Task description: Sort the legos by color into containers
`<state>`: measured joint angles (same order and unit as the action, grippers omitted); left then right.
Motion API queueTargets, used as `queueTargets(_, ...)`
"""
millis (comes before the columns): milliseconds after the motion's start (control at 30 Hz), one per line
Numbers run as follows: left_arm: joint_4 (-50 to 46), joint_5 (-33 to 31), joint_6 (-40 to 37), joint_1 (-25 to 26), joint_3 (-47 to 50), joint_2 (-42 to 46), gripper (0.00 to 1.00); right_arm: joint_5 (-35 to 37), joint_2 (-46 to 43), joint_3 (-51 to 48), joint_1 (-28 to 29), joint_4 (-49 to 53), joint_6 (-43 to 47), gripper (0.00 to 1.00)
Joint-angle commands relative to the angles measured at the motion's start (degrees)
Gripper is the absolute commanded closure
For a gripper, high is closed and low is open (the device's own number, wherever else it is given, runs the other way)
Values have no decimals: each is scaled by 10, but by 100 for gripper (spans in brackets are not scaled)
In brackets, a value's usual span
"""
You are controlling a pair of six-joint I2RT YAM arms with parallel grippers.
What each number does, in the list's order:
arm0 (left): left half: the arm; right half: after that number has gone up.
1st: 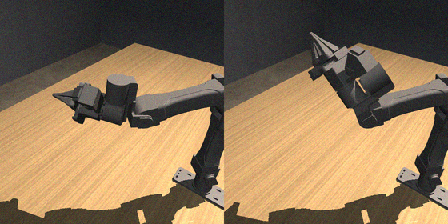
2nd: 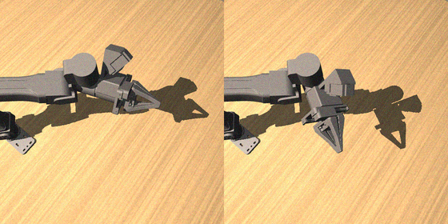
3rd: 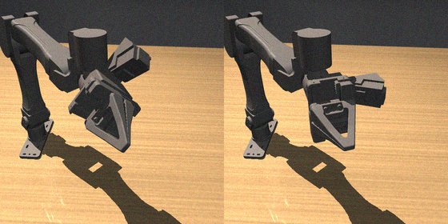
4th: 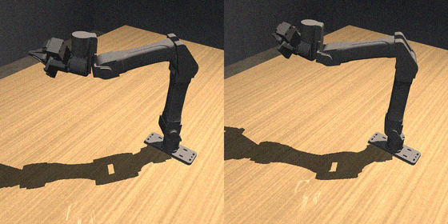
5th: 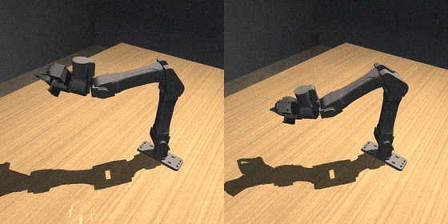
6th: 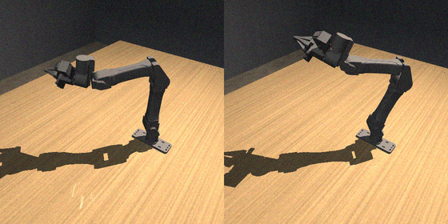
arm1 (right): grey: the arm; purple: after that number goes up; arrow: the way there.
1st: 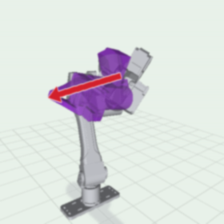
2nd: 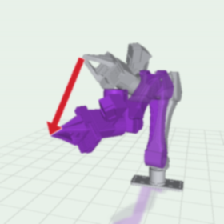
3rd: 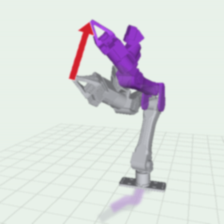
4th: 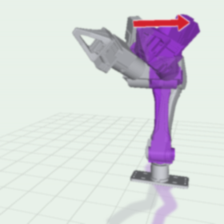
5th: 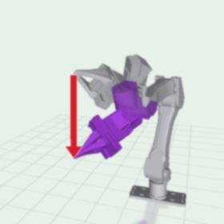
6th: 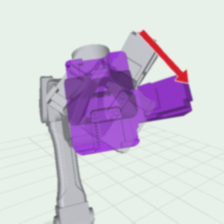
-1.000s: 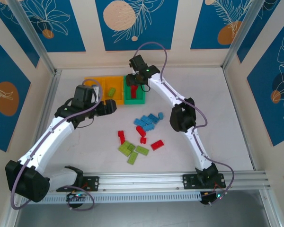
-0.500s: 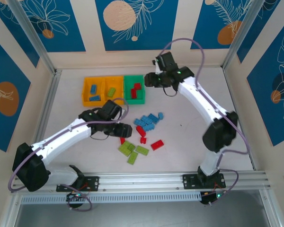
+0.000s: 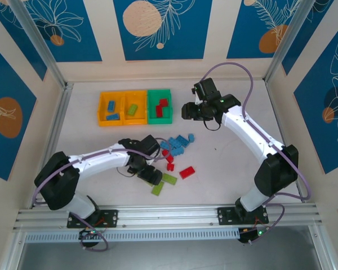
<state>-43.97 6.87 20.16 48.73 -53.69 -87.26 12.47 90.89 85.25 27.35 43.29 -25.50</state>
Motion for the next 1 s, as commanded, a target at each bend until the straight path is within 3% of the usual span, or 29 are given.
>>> queueTargets(0, -12, -30, -20, 6, -3, -18, 13, 3, 2, 14, -3, 4, -4, 42)
queueTargets(300, 23, -17, -29, 2, 12, -48, 13, -2, 1, 11, -3, 3, -8, 42)
queueTargets(467, 7, -80, -8, -1, 4, -79, 19, 3, -6, 11, -3, 3, -8, 42)
queueTargets(633, 31, -103, -3, -4, 17, -94, 19, 5, -6, 9, -3, 5, -7, 42)
queueTargets(833, 41, -101, -6, -4, 17, -93, 34, 5, -8, 8, -2, 7, -11, 42)
queueTargets(967, 33, -111, -5, -4, 24, -44, 39, -3, -15, 9, -3, 7, -16, 42)
